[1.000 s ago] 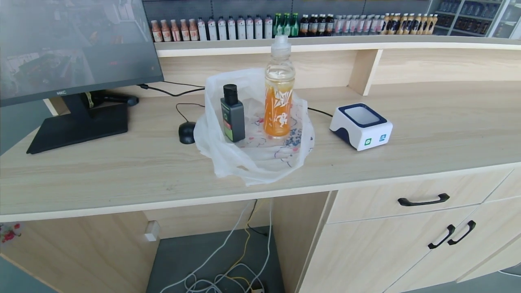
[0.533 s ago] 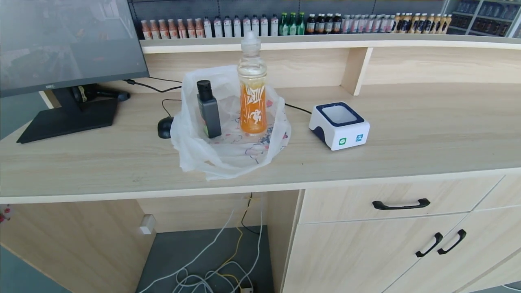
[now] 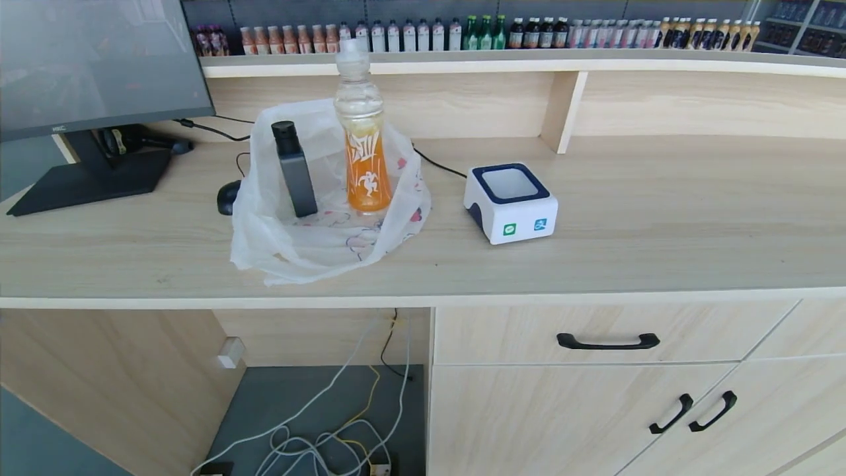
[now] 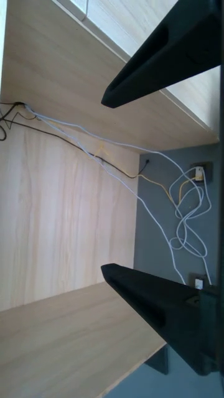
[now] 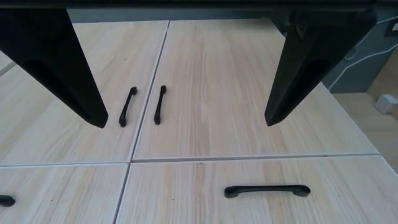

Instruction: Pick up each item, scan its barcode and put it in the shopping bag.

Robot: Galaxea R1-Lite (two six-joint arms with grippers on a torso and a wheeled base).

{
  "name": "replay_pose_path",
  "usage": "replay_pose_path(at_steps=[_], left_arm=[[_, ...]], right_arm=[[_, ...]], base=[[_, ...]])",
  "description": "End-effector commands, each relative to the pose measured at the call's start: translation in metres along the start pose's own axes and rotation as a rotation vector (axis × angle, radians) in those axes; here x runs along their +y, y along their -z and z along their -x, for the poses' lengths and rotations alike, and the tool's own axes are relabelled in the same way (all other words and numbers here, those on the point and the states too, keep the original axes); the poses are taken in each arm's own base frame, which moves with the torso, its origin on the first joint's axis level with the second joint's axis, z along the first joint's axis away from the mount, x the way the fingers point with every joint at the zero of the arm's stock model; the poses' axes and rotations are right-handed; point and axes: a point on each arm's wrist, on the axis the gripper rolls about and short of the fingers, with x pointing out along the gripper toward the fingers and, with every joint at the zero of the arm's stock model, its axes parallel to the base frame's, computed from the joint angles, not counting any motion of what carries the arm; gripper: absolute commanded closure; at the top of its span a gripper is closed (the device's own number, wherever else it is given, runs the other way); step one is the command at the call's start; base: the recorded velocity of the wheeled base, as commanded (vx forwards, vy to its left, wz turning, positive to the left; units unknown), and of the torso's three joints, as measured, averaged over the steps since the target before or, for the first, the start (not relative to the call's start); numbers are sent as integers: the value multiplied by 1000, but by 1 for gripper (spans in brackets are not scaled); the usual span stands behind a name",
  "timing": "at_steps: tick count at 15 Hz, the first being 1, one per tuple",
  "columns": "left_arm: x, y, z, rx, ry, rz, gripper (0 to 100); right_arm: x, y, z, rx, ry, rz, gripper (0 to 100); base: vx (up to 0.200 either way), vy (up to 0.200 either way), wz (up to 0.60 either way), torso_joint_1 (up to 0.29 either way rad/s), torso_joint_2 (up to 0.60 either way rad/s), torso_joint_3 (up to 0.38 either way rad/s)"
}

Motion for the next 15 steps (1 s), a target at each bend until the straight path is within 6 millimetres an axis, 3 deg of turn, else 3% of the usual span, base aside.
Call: replay_pose_path(at_steps=[1, 5, 15], left_arm=[[0, 0, 0, -1, -1, 0, 0], [0, 0, 0, -1, -1, 0, 0], [0, 0, 0, -1, -1, -5, 0]], right_arm=[[0, 0, 0, 1, 0, 4, 0], [0, 0, 0, 1, 0, 0, 0], [0, 0, 0, 1, 0, 1, 0]], base=[[0, -200, 0, 2, 2, 12], [0, -200, 0, 1, 1, 2], [0, 0, 0, 0, 0, 0]])
